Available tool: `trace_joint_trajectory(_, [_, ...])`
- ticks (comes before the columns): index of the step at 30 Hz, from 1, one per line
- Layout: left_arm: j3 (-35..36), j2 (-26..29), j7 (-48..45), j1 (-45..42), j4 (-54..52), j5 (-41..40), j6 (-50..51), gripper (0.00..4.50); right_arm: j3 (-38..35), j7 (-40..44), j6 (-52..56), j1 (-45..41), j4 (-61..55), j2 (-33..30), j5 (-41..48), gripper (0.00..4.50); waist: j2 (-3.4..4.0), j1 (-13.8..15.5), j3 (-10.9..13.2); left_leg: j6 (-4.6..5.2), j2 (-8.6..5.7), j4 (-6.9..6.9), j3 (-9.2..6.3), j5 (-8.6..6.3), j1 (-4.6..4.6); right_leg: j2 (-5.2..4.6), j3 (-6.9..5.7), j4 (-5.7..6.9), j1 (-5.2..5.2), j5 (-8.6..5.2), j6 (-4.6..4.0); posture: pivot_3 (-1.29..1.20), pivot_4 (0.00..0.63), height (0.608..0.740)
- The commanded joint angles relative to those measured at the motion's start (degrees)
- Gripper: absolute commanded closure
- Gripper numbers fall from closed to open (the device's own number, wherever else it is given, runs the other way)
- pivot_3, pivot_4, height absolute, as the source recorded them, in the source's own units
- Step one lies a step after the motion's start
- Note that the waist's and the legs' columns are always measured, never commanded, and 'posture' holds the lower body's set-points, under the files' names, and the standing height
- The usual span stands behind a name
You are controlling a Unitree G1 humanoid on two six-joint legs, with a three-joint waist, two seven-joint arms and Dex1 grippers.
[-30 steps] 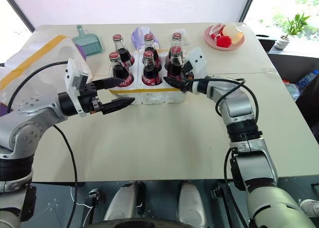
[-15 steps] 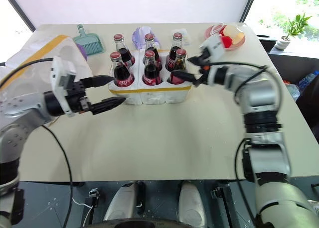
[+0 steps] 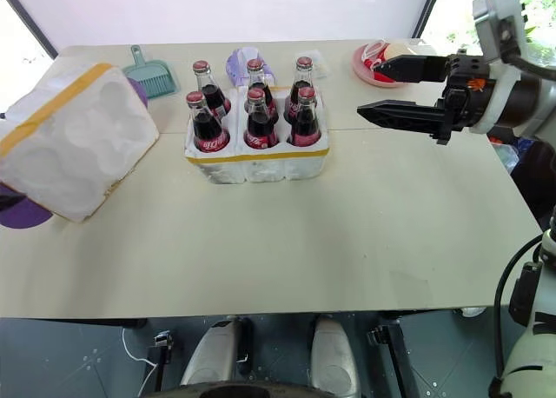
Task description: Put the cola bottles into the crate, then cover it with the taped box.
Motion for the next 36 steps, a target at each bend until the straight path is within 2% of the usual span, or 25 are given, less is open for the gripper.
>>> trace_joint_trajectory(1, [5.38,1.64,-5.18,3.3,7.86,7.51,-4.69,0.0,-0.15,0.12,-2.22,-1.35,0.2,-0.49,-0.17,0.03,-0.03,-0.02,0.01,0.0,0.0,0.0,0.0,0.0,-0.05,0.0,0.0,-0.01,-0.05,0.0,0.0,0.0,0.15,0.736])
trace_joint_trajectory(4, [4.59,3.1,-6.0,4.26,16.6,11.55,-9.16,0.0,-0.61,2.23,-2.24,-1.58,-0.2,-0.98,1.67,0.03,-0.02,-0.09,0.02,0.0,0.0,-0.04,0.03,0.0,-0.09,0.01,0.0,0.01,-0.12,0.01,0.02,0.0,0.15,0.736])
trace_joint_trajectory(6, [1.4,4.24,-5.76,2.58,20.69,11.34,-10.86,0.0,-0.86,3.71,-2.32,-2.04,-0.64,-1.34,2.7,0.03,-0.02,-0.11,0.02,0.0,0.0,-0.06,0.03,0.0,-0.08,0.0,0.0,0.02,-0.12,0.02,0.03,0.0,0.15,0.736])
trace_joint_trajectory(13, [-19.65,6.75,0.23,-12.24,33.65,8.26,-16.14,0.0,-0.03,6.54,-1.25,-5.86,-1.29,-2.81,5.45,0.03,-0.02,-0.11,0.02,0.0,0.01,-0.05,0.03,0.0,-0.07,-0.01,0.0,0.06,-0.1,0.08,0.14,0.0,0.15,0.736])
trace_joint_trajectory(22, [-43.44,3.6,3.2,-33.9,47.54,11.49,-21.18,0.0,-1.02,4.69,-0.15,-6.48,-2.99,-3.12,6.87,0.03,-0.04,-0.06,0.02,0.01,0.01,-0.05,0.08,0.0,-0.11,0.0,0.01,0.17,-0.18,0.13,0.23,0.0,0.15,0.736])
trace_joint_trajectory(26, [-49.81,0.51,3.68,-42.02,52.97,13.9,-22.73,0.0,-1.5,3.74,-0.37,-5.66,-4.16,-3.27,7.3,0.03,-0.09,0.07,0.0,0.01,0.01,0.04,0.08,0.0,-0.13,0.0,0.01,0.23,-0.18,0.14,0.24,0.0,0.15,0.736])
trace_joint_trajectory(31, [-53.93,-1.77,3.67,-46.8,56.69,15.79,-24.78,0.0,-1.68,3.11,-0.64,-4.75,-4.82,-3.62,7.26,0.03,-0.14,0.23,-0.03,0.01,0.0,0.11,0.08,0.01,-0.13,-0.01,0.01,0.24,-0.13,0.14,0.25,0.0,0.15,0.736])
trace_joint_trajectory(34, [-54.77,-2.98,3.99,-49.17,57.89,16.32,-25.46,0.92,-1.47,3.42,-0.71,-3.8,-4.8,-4.44,6.81,0.0,-0.15,0.29,-0.04,0.01,0.0,0.12,0.06,0.01,-0.13,-0.01,0.0,0.28,-0.13,0.14,0.25,0.0,0.15,0.736])
trace_joint_trajectory(36, [-55.13,-2.88,2.83,-49.32,57.66,16.14,-25.9,1.92,-1.24,3.72,-0.6,-3.42,-4.63,-4.98,6.79,0.0,-0.15,0.19,-0.04,0.01,0.0,0.14,0.06,0.01,-0.13,-0.02,0.01,0.28,-0.13,0.14,0.25,0.0,0.15,0.736])
